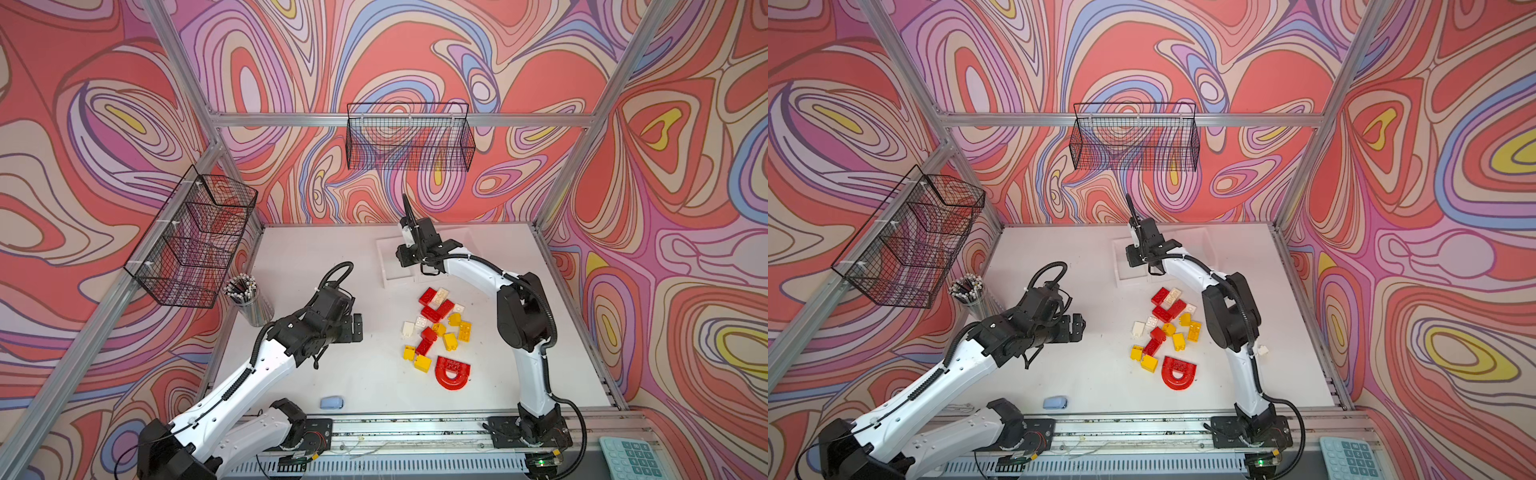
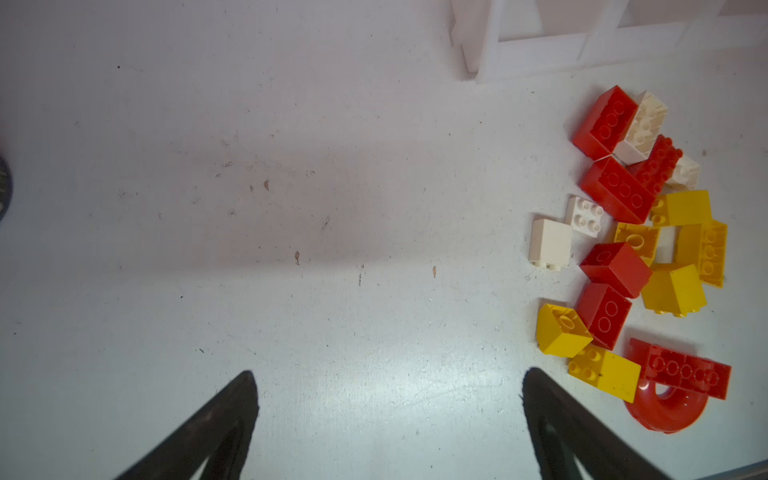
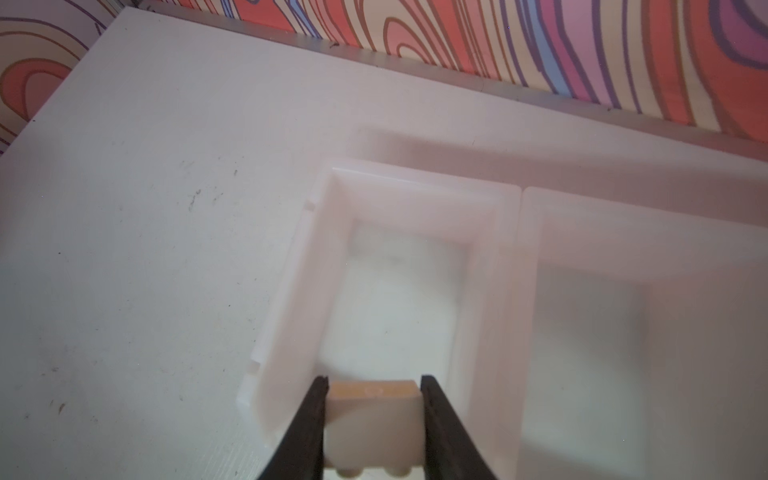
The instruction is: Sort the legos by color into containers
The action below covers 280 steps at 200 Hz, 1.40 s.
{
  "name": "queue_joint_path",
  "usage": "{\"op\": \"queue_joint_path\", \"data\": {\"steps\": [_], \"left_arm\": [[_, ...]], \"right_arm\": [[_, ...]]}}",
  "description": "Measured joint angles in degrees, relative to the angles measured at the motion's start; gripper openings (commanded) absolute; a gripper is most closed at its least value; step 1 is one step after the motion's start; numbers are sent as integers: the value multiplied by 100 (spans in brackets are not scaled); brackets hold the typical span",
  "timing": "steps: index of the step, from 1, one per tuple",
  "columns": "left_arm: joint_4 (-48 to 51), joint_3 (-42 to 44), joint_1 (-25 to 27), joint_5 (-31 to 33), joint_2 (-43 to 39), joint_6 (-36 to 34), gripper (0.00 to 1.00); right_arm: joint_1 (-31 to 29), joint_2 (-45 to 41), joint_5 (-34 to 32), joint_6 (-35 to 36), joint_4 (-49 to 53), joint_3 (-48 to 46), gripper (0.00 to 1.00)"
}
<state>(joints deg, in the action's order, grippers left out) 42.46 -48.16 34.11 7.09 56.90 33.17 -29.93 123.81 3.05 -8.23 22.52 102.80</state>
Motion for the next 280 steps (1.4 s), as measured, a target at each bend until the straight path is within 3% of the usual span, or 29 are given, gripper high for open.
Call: {"op": "queue_joint_path", "data": {"steps": [45,97,123,178,230,280], "left_arm": [[85,39,289,28,87,79,100],[31,-282,673,0,1064,74,93],[-175,-793,761,-199,1847,-35,92],[-761,-1818,957,-706,3484,-236,86],[-1080,-2457,1204,-968,4778,-267,76],[-1257,-2457,1241,-1078,5195,-151,66]], "right_arm": [[11,210,111,-96,63,249,63],[63,-63,149,-199,-68,20,72],[402,-1266,398,-544,-385,-1248,73],[1989,-4577,723,-1799,-1552,-4205,73],[2610,-5619,1058,-2389,-1731,-5497,71],[2612,-5851,1283,-2444,-1742,-5880,70]]}}
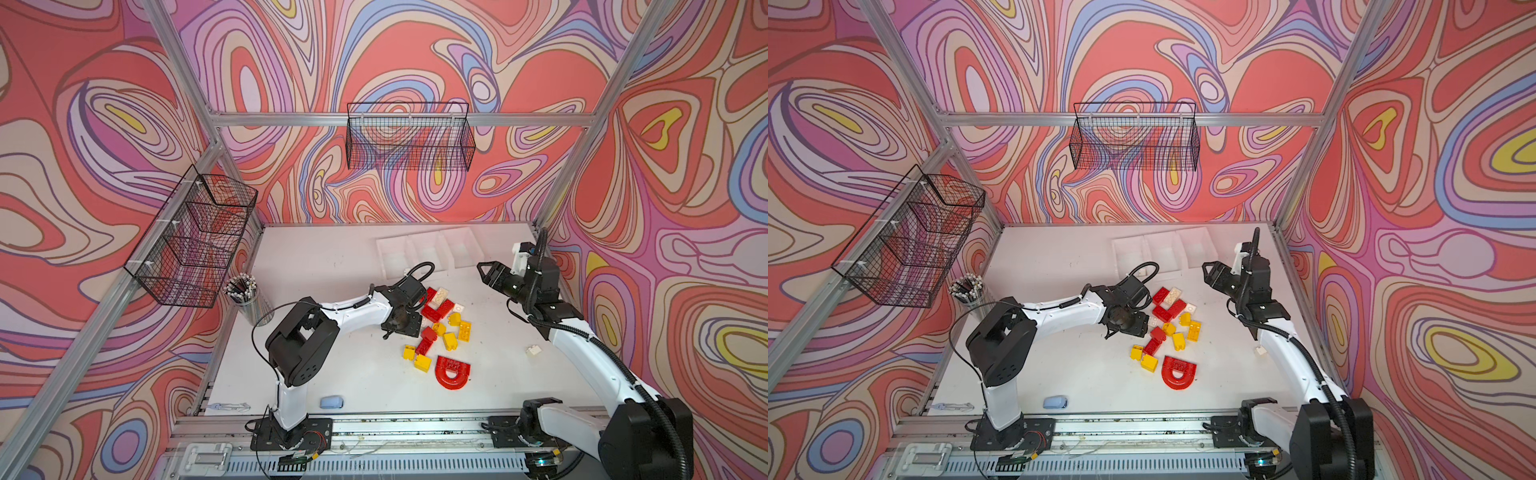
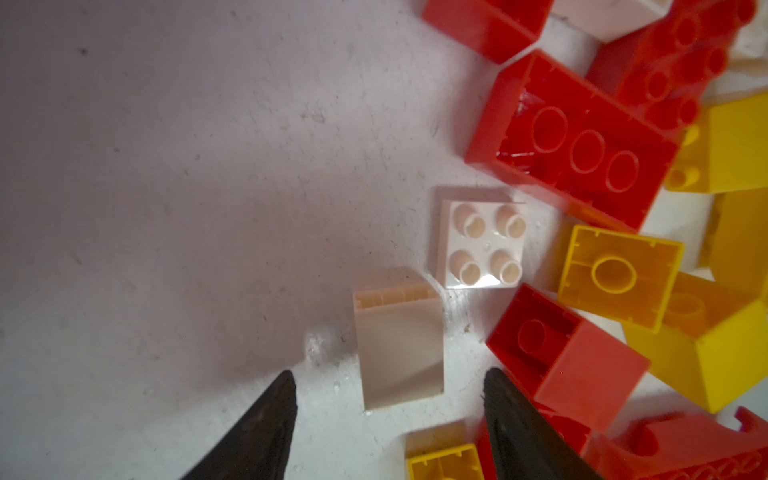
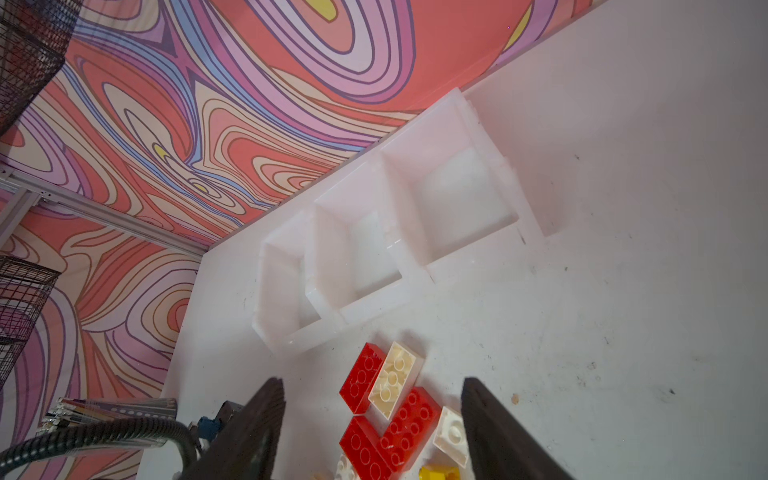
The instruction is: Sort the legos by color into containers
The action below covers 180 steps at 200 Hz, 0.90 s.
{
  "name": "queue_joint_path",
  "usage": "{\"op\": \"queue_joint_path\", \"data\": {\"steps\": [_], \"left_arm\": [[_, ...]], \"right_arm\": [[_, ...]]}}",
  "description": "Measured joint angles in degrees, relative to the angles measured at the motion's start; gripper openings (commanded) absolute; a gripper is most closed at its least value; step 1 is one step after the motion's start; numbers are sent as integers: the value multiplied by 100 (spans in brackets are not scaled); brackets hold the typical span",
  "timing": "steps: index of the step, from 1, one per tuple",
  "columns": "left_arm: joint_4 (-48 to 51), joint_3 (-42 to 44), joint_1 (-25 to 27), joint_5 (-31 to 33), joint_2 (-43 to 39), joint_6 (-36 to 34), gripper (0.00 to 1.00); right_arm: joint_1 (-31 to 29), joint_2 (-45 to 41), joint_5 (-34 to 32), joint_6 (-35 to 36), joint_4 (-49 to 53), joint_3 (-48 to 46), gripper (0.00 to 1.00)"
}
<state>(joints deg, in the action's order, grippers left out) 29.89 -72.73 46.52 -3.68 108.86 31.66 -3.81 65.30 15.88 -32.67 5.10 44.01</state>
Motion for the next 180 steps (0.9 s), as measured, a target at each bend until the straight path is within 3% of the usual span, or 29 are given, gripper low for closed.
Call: {"op": "queue_joint_path", "data": {"steps": [18,113,180], "left_arm": [[-24,-4,0,2,79,7,63],[103,-302,57,267,378,7,23],[706,-1106,35,614,380,-76,25]], "right_arm": [[0,-63,37,-4,-9,-122,70],[0,-341,223,-7,-162,-400,70],[0,-409,352,-2,-214,-649,70]]}}
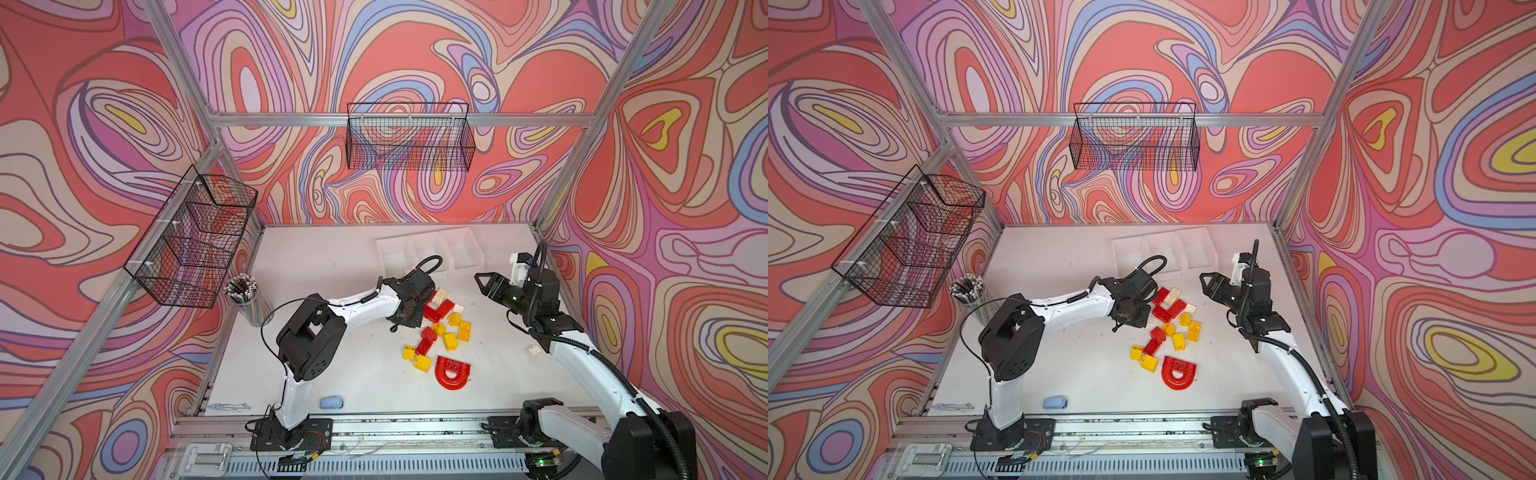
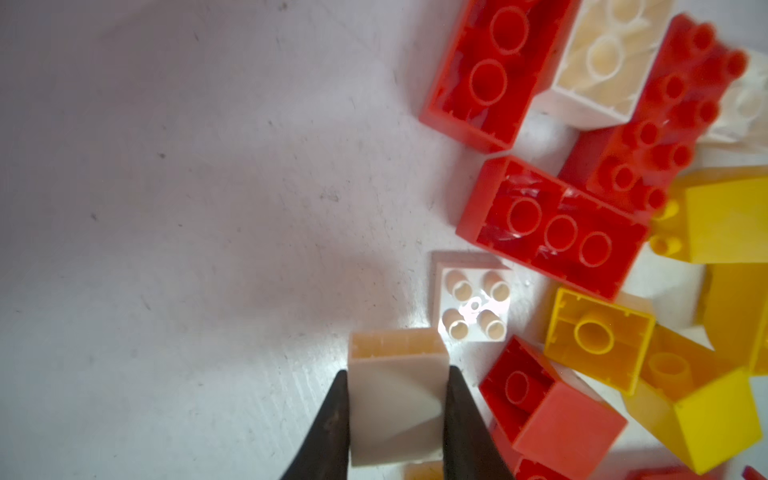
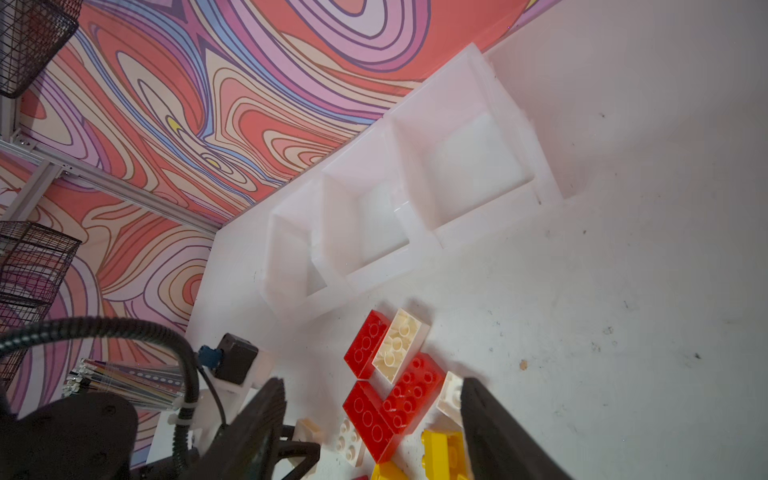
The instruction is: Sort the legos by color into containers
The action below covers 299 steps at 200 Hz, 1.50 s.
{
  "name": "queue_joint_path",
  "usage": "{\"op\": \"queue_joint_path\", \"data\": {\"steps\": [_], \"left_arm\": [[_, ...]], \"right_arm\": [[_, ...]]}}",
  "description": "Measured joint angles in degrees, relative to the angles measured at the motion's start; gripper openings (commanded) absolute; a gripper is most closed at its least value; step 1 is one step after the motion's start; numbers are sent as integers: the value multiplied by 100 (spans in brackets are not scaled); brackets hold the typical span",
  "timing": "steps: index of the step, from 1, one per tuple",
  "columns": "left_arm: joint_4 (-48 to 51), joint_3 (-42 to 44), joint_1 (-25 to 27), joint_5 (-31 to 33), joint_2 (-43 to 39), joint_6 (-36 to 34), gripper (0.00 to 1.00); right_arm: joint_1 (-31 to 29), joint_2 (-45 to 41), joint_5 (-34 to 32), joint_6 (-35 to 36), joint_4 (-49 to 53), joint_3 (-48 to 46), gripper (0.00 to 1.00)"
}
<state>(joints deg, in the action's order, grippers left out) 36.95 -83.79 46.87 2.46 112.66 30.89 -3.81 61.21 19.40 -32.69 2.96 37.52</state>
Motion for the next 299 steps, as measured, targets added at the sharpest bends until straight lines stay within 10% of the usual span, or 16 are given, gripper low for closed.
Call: {"op": "queue_joint_path", "data": {"steps": [161,220,260,299], "left_arm": [[848,-4374,-1419,120,2203,-588,38],[925,-4588,-1572,146,2232,-647,83],[1108,-4096,-1580,120,1751,-728,86],[981,-1812,-1578,-11,-793,-728,86]], "right_arm": [[0,-828,424,-13,280,-796,70],[0,-828,339,-26,507,-796,70],[0,-826,-92,-70,1023,-636,67],[0,-713,-1071,-26,2050,116,67]]}}
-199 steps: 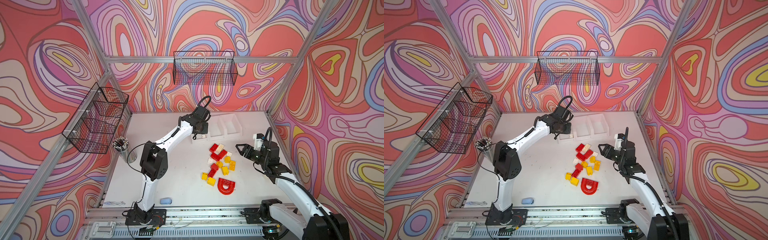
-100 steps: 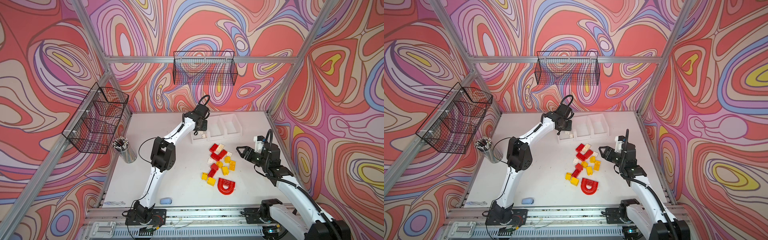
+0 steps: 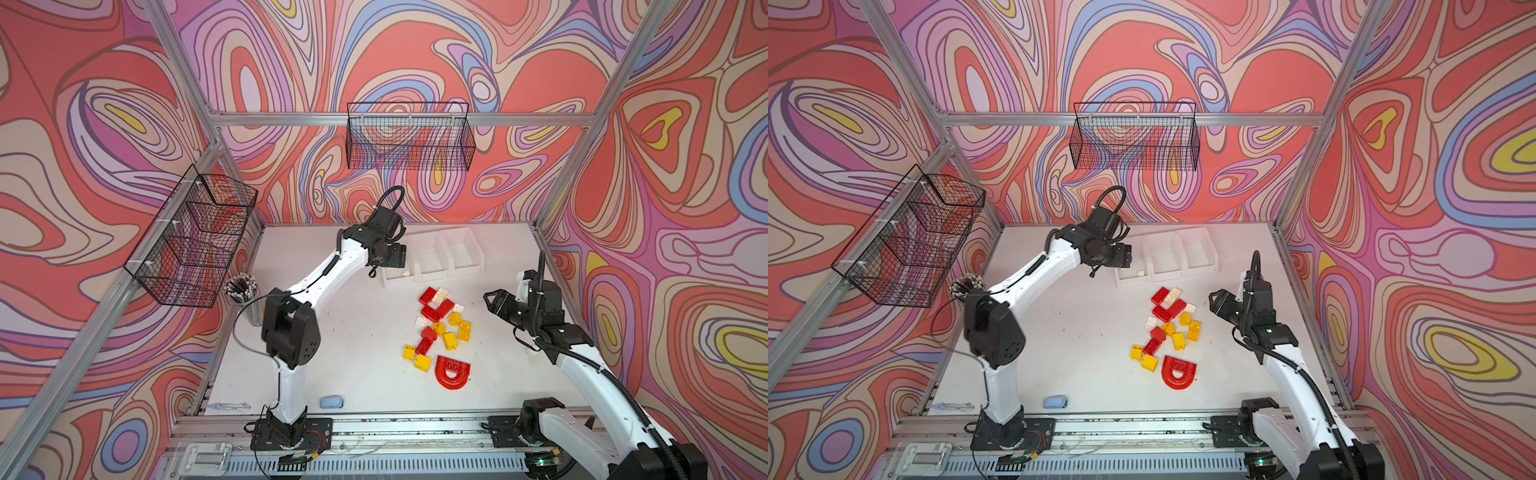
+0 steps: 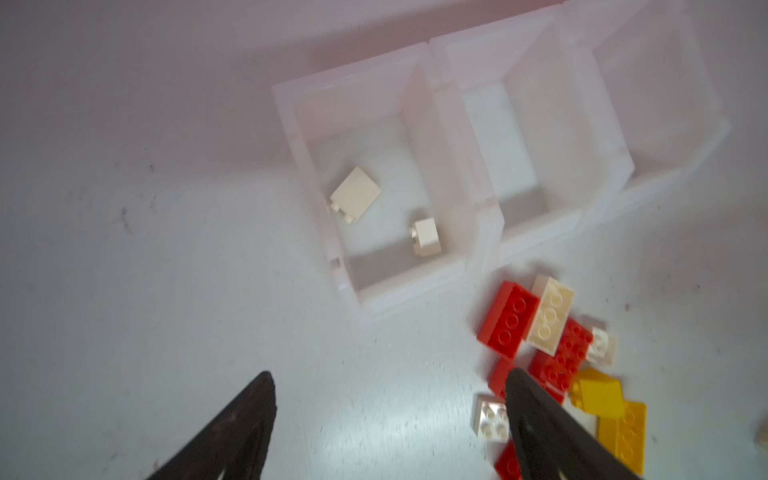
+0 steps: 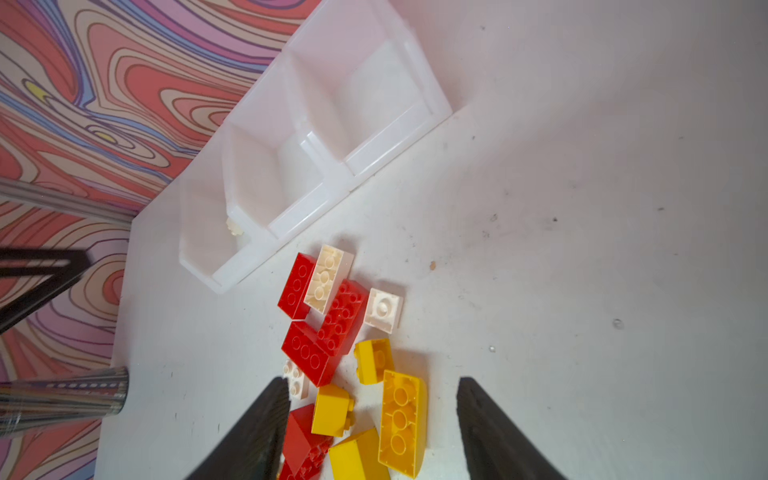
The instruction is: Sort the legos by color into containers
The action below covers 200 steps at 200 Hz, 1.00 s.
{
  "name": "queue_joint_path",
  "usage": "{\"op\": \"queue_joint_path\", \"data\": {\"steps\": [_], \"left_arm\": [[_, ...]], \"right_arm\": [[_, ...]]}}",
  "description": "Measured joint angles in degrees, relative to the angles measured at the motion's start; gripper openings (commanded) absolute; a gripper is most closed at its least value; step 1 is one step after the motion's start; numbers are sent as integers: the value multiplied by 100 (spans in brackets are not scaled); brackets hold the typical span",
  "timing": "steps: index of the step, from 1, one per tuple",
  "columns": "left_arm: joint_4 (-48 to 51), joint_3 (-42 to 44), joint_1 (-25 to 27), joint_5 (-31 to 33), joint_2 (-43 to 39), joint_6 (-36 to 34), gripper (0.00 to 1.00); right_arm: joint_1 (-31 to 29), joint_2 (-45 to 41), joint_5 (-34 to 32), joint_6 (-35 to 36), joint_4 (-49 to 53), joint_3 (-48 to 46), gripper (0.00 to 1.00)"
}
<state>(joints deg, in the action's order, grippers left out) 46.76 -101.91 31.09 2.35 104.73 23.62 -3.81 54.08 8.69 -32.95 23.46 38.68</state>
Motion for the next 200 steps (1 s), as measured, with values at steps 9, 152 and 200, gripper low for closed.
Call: {"op": "queue_joint_path", "data": {"steps": [9,152,200], "left_arm": [[-111,446,2,-39,-623,17,87],[-291,4028,0,-623,-4310,-114,90],[-286,4030,-7,-667,-4315,-221,90]], "right_arm": [[0,22,-201,7,149,118,69],[214,1681,-1926,221,1397,778,69],[-857,2798,-1939,481,1292,1626,71]]}}
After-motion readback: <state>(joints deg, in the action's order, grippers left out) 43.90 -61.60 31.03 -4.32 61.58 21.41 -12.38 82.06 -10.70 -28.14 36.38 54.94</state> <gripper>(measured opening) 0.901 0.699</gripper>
